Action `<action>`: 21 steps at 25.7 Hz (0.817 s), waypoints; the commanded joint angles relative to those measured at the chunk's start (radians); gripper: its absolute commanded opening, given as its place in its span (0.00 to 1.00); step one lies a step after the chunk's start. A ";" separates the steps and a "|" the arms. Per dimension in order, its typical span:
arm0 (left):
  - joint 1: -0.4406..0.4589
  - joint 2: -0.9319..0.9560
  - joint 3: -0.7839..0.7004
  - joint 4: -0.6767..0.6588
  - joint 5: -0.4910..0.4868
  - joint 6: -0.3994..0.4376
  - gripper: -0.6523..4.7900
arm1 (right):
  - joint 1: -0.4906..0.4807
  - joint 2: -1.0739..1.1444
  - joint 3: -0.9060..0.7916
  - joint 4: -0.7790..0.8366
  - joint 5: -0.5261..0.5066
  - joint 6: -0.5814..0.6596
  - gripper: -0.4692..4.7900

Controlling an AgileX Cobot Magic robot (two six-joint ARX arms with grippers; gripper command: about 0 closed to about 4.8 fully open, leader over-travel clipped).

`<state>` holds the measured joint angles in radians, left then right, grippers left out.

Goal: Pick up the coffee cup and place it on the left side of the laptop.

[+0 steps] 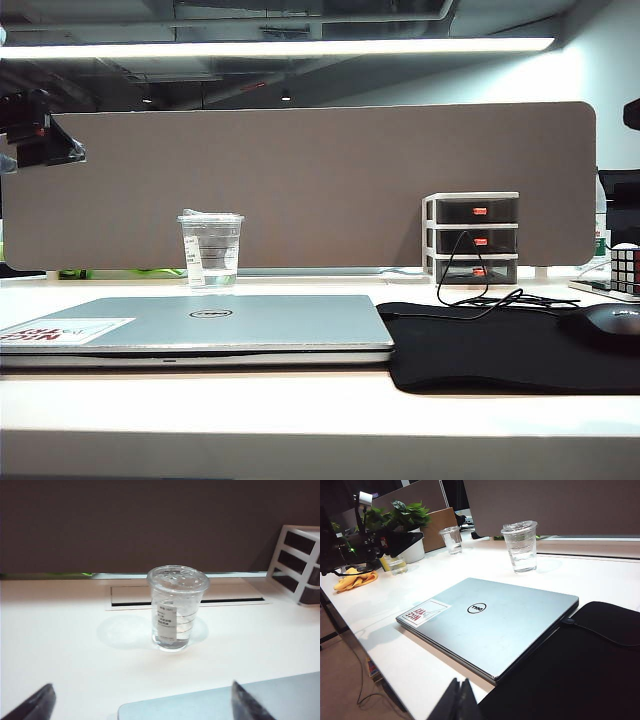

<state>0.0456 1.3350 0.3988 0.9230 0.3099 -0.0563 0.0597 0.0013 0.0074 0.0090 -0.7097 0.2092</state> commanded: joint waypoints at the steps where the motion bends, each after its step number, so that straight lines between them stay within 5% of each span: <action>1: -0.001 -0.005 0.010 0.037 -0.046 0.044 0.99 | 0.000 -0.002 -0.005 0.010 0.000 -0.004 0.09; 5: 0.006 0.040 0.020 0.148 0.039 0.253 1.00 | 0.000 -0.002 -0.005 0.010 0.000 -0.004 0.09; 8: 0.040 0.153 0.125 0.148 0.208 0.258 1.00 | 0.000 -0.002 -0.005 0.010 0.000 -0.004 0.09; 21: 0.037 0.569 0.490 0.148 0.303 0.166 1.00 | 0.000 -0.002 -0.005 0.010 0.000 -0.003 0.09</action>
<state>0.0822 1.8835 0.8616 1.0576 0.5812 0.1143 0.0597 0.0013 0.0074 0.0090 -0.7090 0.2092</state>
